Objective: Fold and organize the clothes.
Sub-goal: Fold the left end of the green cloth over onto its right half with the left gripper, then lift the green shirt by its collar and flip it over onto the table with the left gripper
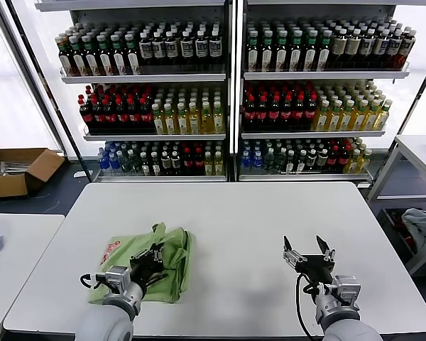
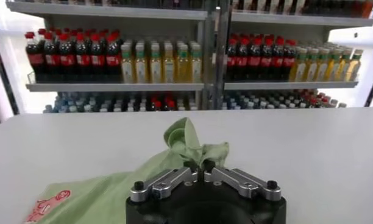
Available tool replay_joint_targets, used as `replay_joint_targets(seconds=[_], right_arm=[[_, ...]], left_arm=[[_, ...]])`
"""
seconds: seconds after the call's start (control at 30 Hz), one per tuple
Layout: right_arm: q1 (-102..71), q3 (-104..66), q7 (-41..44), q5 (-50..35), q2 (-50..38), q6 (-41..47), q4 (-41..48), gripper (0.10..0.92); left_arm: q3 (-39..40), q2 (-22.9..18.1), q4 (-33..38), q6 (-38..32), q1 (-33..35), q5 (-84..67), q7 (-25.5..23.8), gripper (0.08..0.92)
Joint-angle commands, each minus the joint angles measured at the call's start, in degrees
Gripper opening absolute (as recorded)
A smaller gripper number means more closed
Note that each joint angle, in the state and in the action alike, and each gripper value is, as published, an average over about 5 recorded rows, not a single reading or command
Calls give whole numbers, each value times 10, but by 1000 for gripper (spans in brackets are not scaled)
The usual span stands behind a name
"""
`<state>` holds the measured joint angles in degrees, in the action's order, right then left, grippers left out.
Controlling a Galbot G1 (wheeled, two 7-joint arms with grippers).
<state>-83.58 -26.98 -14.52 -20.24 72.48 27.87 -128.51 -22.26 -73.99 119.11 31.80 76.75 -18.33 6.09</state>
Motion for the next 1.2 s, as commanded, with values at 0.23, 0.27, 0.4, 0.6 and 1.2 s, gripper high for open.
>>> replay_joint_targets(seconds=[0.23,0.27,0.4,0.6,1.2], right_arm=[[-4,2,0,2,1,-1,4,823],[-4,2,0,2,1,-1,5,823],[-3,2,-1,2,1,-2,7,823],[-1,5,-3,2,1,-3,11,823],[48,39,-4,1,-1,-3,45,823]], left_arm=[[36,-33,-73,-19,-10,15,-22,170],[41,-37,-70,-21,-10,5,-21,204],[59,-54,-51,-20,-1,-68,-18,316],[78,-69,-10,-4,25,-190,-9,490],[-192,44,9,-79,39,-30,22,814]])
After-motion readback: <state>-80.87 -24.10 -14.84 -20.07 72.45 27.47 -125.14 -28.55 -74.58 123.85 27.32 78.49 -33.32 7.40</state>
